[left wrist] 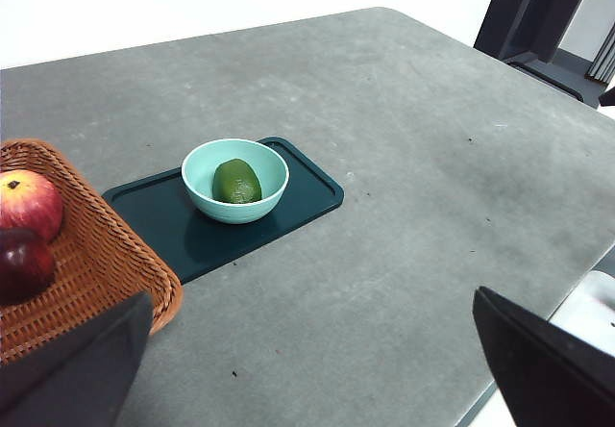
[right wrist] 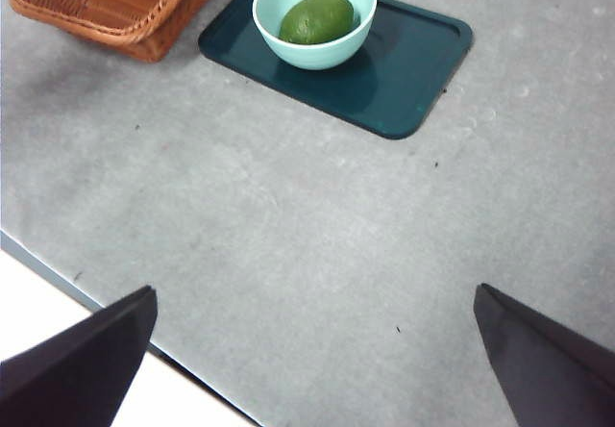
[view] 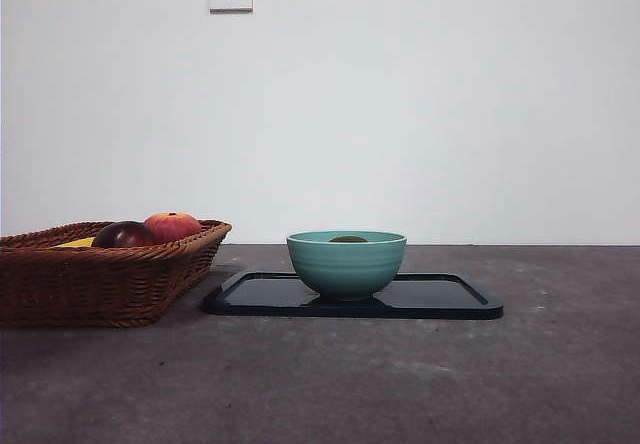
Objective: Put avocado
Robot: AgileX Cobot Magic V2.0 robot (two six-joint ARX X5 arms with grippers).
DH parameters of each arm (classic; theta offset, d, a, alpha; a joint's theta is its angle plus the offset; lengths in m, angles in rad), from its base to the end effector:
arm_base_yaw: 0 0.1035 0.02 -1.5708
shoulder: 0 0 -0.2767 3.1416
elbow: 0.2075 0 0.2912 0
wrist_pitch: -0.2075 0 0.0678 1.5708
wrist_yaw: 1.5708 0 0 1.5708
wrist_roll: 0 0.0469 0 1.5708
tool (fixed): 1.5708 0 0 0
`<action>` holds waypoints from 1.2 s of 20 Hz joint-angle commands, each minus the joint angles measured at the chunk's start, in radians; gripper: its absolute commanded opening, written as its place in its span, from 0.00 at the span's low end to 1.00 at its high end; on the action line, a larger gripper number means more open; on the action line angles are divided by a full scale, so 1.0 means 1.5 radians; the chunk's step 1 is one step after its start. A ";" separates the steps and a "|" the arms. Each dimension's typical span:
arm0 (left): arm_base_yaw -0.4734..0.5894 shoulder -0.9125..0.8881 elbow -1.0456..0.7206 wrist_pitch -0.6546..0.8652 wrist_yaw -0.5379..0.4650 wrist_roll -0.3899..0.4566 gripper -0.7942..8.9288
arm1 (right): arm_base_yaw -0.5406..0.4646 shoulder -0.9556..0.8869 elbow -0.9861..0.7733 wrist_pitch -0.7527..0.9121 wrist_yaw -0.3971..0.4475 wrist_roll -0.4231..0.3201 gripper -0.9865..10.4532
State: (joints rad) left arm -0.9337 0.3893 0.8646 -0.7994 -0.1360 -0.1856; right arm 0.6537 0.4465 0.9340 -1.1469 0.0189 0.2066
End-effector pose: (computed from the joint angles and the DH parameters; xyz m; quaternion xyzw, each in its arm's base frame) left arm 0.0635 -0.0752 0.3559 -0.0024 0.1737 -0.3688 0.9131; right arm 0.0678 0.0508 0.3392 -0.0136 0.3344 0.2622 0.9051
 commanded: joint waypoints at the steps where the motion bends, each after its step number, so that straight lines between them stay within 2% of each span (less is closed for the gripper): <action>1: -0.007 0.000 0.005 0.007 -0.004 -0.005 0.51 | 0.005 0.001 0.005 0.017 -0.001 0.002 0.53; 2: -0.007 0.000 0.005 0.006 -0.003 -0.005 0.27 | 0.005 0.001 0.005 0.022 -0.001 0.001 0.31; 3: -0.007 0.000 0.005 0.005 -0.004 -0.005 0.09 | 0.005 0.001 0.005 0.034 -0.001 0.001 0.06; 4: -0.007 0.000 0.005 0.009 -0.005 -0.004 0.10 | 0.005 0.001 0.005 0.048 -0.001 0.001 0.11; 17: 0.006 0.001 0.005 0.009 -0.004 -0.005 0.10 | 0.005 0.001 0.006 0.067 0.005 0.001 0.11; 18: 0.038 0.005 0.003 0.011 0.009 -0.005 0.10 | 0.005 0.001 0.006 0.067 0.005 0.001 0.11; 21: 0.249 0.023 -0.048 0.064 0.101 -0.005 0.10 | 0.005 0.001 0.006 0.067 0.005 0.001 0.11; 24: 0.423 -0.007 -0.140 0.142 0.095 0.024 0.10 | 0.005 0.001 0.006 0.067 0.005 0.001 0.11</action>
State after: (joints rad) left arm -0.3023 0.3801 0.6426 -0.5934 0.0051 -0.1734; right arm 0.6537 0.4461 0.9340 -1.0576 0.0261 0.2081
